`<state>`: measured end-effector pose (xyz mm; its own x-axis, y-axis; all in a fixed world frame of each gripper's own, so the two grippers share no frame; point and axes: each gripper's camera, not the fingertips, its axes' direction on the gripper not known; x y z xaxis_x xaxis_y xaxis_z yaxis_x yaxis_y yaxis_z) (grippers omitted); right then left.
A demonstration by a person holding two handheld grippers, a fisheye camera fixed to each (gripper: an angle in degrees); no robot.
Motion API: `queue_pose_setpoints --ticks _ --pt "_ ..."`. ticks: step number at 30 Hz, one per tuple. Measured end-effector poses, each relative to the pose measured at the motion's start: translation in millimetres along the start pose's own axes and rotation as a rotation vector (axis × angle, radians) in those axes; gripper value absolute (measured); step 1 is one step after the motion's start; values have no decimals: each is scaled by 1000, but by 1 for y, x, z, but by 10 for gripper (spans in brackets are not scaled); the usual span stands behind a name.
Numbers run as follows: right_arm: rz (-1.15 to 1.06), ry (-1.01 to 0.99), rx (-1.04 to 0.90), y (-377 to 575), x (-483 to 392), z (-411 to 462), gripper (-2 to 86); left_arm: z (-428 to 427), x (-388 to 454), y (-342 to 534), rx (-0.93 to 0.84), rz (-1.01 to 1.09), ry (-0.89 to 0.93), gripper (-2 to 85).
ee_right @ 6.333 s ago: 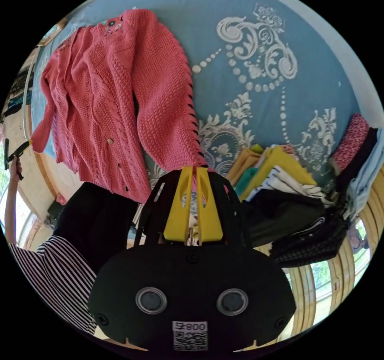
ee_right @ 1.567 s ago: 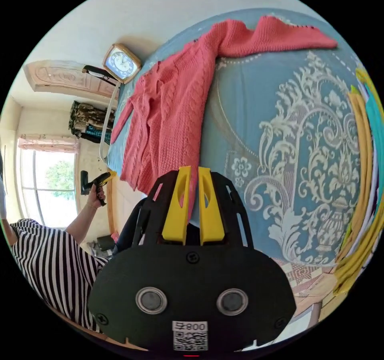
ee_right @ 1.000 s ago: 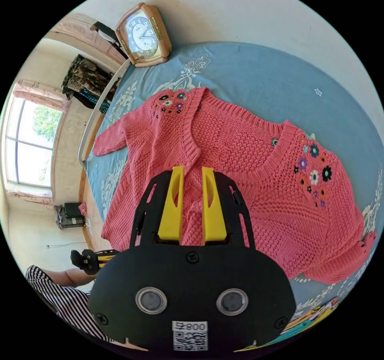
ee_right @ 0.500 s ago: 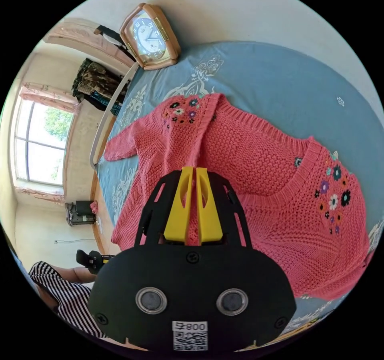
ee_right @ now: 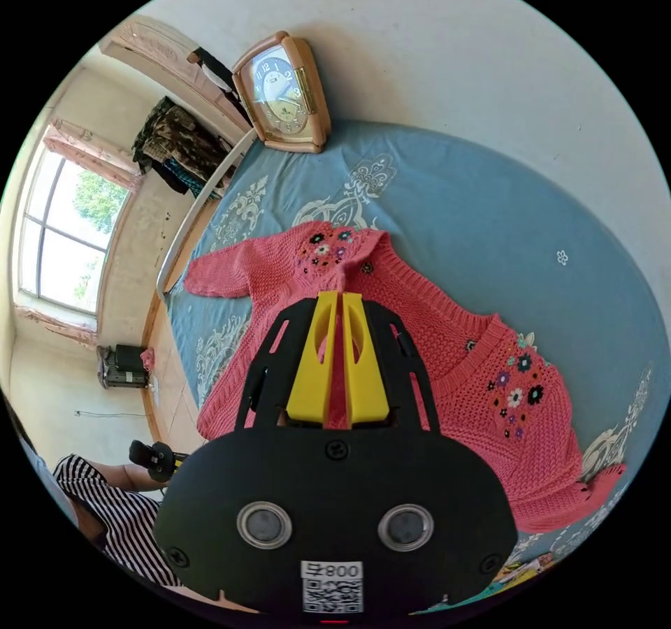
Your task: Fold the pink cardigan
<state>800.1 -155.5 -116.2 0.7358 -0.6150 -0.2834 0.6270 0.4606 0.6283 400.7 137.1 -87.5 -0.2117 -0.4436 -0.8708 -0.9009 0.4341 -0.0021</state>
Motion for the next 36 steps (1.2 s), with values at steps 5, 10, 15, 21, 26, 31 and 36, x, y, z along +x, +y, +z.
queue_pose_setpoints --ticks 5,10,15,21,26,31,36 --pt "79 60 -124 -15 29 39 8 49 -5 -14 -117 -22 33 4" --pt "119 41 -146 -21 46 53 9 69 -4 -25 -152 -24 54 6" --pt "128 8 -138 -26 52 53 17 81 -6 -35 -155 -40 94 13" --pt "134 40 -97 -29 51 33 50 88 -1 -49 -132 -29 121 53" --pt "52 105 -1 -2 34 -16 78 81 13 -57 -45 -36 78 79" --pt "-41 198 -117 18 12 -12 83 93 26 -74 -41 -13 134 84" --pt "-90 311 -232 29 2 7 81 112 39 -93 -44 -22 210 84"
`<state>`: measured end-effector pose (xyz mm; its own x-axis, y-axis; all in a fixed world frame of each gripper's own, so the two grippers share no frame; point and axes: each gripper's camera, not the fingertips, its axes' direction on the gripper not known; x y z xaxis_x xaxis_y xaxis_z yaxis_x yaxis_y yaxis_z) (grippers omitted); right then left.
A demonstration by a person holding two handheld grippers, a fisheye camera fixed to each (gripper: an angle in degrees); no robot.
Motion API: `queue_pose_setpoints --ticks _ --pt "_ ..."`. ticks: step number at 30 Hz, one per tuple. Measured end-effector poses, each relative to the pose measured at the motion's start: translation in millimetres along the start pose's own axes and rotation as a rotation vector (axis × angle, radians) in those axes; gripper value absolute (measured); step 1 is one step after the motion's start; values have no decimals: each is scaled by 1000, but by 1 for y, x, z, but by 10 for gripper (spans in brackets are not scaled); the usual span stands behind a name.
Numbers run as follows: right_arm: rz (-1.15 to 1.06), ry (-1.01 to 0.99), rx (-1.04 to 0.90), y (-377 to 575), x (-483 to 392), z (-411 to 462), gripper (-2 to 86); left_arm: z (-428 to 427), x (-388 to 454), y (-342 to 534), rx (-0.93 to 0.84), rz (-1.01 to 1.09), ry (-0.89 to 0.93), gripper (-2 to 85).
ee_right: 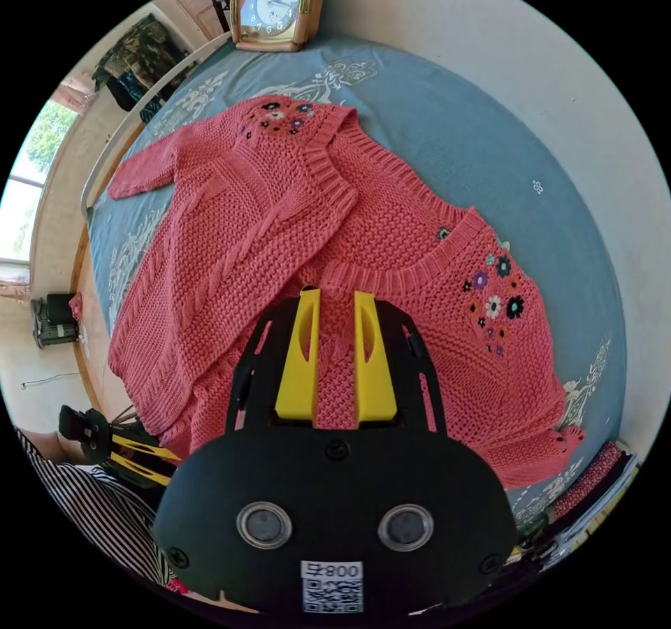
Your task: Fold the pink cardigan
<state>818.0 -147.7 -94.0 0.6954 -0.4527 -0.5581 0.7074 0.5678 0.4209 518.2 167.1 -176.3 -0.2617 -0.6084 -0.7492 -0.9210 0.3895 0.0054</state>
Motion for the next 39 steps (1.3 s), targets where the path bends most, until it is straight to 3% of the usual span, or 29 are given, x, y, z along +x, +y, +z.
queue_pose_setpoints --ticks 9,16,23,32,39 --pt "34 -37 25 31 27 -13 29 57 -1 -41 -93 -70 162 42" --pt "305 -407 340 117 122 -58 19 61 37 -62 -45 97 156 27" --pt "499 -511 408 197 189 -59 19 77 49 -76 -76 122 164 24" --pt "540 -645 437 246 216 -51 19 70 36 -94 10 29 86 18" --pt "472 -688 456 260 210 -62 19 86 17 -105 -21 -92 222 4"
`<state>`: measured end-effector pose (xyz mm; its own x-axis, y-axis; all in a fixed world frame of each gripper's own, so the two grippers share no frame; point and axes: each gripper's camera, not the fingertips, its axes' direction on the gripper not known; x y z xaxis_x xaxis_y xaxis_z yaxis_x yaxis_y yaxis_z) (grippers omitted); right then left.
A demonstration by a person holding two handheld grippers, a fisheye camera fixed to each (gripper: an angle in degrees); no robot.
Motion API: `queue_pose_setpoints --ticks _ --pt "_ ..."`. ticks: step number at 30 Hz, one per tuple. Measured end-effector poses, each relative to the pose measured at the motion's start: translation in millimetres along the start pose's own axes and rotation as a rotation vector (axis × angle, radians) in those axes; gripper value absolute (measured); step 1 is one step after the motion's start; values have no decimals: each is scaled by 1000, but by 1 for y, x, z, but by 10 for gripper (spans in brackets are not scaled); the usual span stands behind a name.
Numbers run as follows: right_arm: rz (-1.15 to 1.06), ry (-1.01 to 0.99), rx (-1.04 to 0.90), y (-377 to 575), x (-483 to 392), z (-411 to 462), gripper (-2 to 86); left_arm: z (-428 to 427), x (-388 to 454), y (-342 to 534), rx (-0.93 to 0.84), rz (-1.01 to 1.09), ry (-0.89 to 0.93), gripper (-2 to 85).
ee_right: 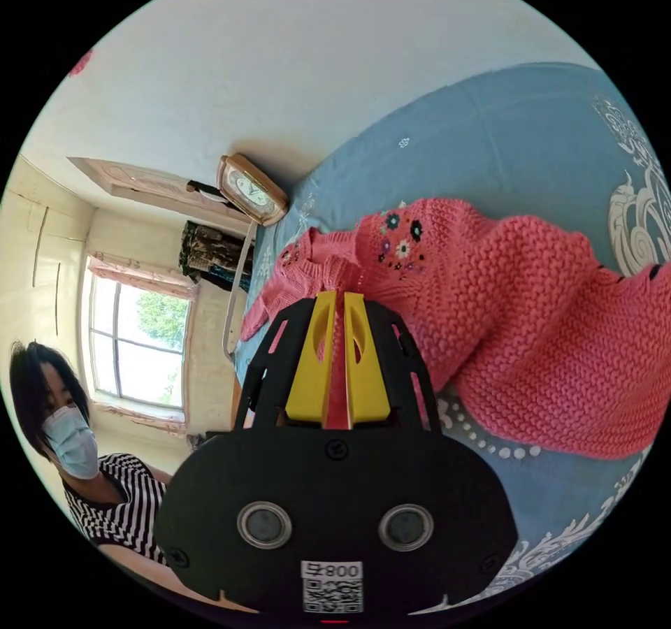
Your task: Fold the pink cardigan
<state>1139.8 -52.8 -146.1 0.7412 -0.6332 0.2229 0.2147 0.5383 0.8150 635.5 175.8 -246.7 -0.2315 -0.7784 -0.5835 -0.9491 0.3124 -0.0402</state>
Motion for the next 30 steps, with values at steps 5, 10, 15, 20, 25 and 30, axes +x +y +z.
queue_pose_setpoints --ticks 5,10,15,20,25,30 --pt "-96 -49 2 3 -26 -7 19 -23 20 4 105 67 33 4" --pt "-161 -117 -6 -1 -50 1 21 -57 34 6 203 129 0 13" --pt "-201 -105 -65 -4 -65 25 26 -56 7 -3 183 13 -86 63" --pt "-107 112 -226 0 -39 62 54 -20 -20 -23 28 -68 27 40" --pt "-193 288 -229 41 -40 38 93 -29 -6 -26 60 -23 -23 28" --pt "-395 344 -468 131 -74 39 93 -39 6 -26 70 19 -94 26"
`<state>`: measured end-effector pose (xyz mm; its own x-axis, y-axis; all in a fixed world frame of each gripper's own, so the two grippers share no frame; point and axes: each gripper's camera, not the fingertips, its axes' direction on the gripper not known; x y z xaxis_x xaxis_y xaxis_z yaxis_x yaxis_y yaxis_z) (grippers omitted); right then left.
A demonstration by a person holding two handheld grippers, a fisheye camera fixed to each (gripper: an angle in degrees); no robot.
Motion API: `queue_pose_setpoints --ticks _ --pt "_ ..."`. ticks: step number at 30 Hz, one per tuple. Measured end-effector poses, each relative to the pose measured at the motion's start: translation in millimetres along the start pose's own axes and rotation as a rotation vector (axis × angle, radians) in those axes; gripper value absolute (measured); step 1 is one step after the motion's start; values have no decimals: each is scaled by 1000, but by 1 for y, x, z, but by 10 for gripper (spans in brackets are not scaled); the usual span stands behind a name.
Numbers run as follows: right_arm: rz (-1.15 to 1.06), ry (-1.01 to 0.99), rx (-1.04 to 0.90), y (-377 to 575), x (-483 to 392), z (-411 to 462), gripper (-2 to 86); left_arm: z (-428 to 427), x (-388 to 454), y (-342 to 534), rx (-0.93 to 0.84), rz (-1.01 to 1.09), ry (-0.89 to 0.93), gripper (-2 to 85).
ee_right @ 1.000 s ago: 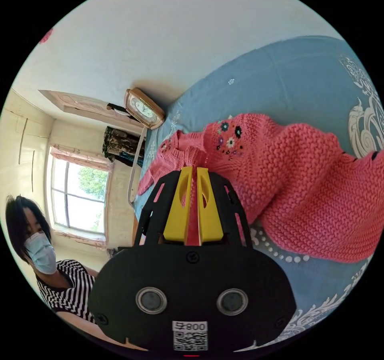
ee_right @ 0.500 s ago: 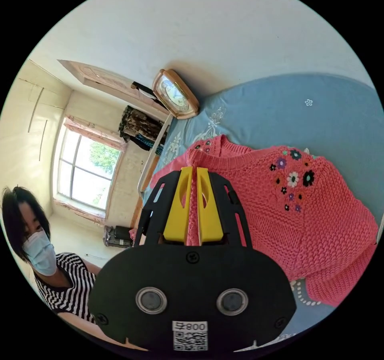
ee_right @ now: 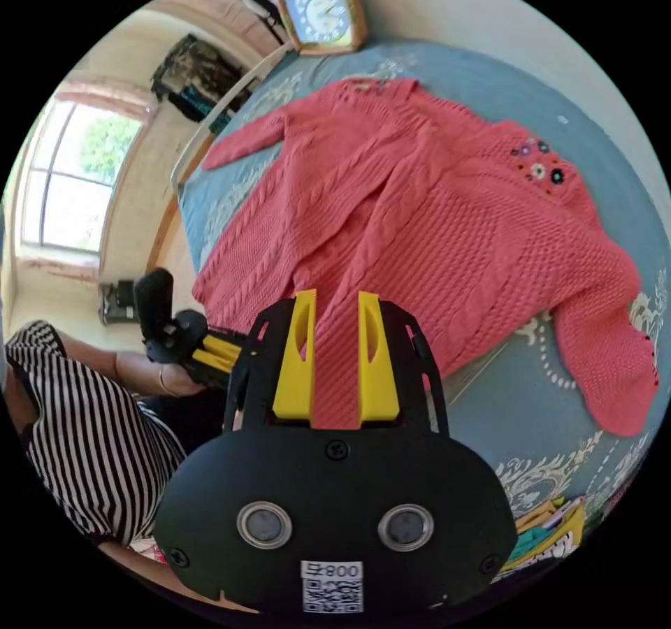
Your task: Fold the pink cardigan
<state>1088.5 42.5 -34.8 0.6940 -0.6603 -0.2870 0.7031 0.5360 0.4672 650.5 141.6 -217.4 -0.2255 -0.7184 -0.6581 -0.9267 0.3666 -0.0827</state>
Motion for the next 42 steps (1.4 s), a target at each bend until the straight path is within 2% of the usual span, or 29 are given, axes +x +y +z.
queue_pose_setpoints --ticks 2,4,7,10,15,17,20,24,26,30,34,38,42 --pt "-62 59 -146 23 -22 28 82 -3 7 -3 -5 34 -28 28" --pt "-47 132 -211 33 -19 43 58 -7 14 -5 -6 69 -51 30" --pt "-8 19 -177 41 0 40 37 -15 22 -5 -18 116 -120 37" --pt "69 -214 -69 55 38 19 27 -34 17 2 22 129 -110 54" --pt "177 -660 188 99 107 -12 21 -53 -18 8 63 35 27 99" --pt "204 -855 280 120 134 -15 20 -52 -34 4 70 -3 166 115" --pt "227 -966 337 138 154 -13 18 -47 -46 -4 80 -7 317 119" --pt "230 -1053 358 147 171 -10 19 -43 -60 -10 85 -36 478 117" --pt "231 -1107 378 152 182 -9 19 -58 -67 -6 169 -48 460 116" --pt "224 -1176 409 157 194 -9 20 -71 -82 -11 206 -75 446 119" --pt "205 -1267 458 161 203 -10 21 -69 -98 -24 197 -63 650 117" --pt "199 -1266 467 161 210 -13 22 -75 -116 -14 297 -99 853 106" --pt "201 -1295 478 160 211 -7 22 -89 -127 -6 340 -136 792 96"
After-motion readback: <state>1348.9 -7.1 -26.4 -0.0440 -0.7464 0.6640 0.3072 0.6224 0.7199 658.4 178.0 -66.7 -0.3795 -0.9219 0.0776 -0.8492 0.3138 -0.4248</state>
